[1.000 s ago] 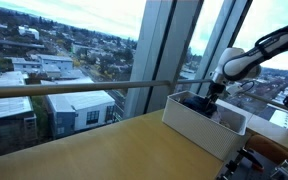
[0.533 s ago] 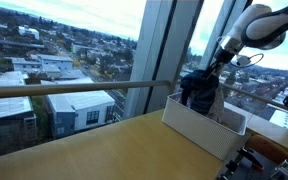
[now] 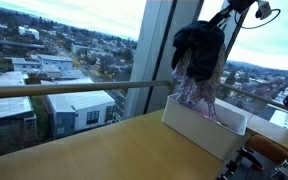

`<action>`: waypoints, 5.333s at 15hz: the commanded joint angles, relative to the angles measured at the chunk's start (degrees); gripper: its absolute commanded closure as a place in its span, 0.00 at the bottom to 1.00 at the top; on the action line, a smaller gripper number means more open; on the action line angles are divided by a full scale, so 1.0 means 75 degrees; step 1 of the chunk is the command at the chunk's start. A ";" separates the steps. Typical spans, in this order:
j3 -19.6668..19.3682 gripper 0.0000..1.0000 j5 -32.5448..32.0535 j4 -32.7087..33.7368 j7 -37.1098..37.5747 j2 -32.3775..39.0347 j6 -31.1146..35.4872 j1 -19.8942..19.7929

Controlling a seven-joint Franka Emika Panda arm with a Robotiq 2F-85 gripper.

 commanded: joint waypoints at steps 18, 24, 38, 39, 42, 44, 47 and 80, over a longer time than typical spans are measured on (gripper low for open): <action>0.2469 1.00 -0.3203 0.5515 0.3561 0.3111 -0.3535 0.2768; 0.1938 1.00 -0.2885 0.4815 0.3282 0.2805 -0.3324 0.2026; 0.1317 1.00 -0.3062 0.3087 0.3070 0.2258 -0.2874 0.1531; 0.1274 1.00 -0.3066 0.2908 0.3069 0.2278 -0.2786 0.1516; 0.1178 1.00 -0.2936 0.2346 0.3064 0.2276 -0.2525 0.1457; 0.1089 1.00 -0.2795 0.1987 0.3059 0.2348 -0.2298 0.1404; 0.0959 1.00 -0.2426 0.1456 0.3017 0.2463 -0.1992 0.1313; -0.0922 0.00 -0.2032 -0.0263 0.2658 0.2959 -0.0457 -0.0523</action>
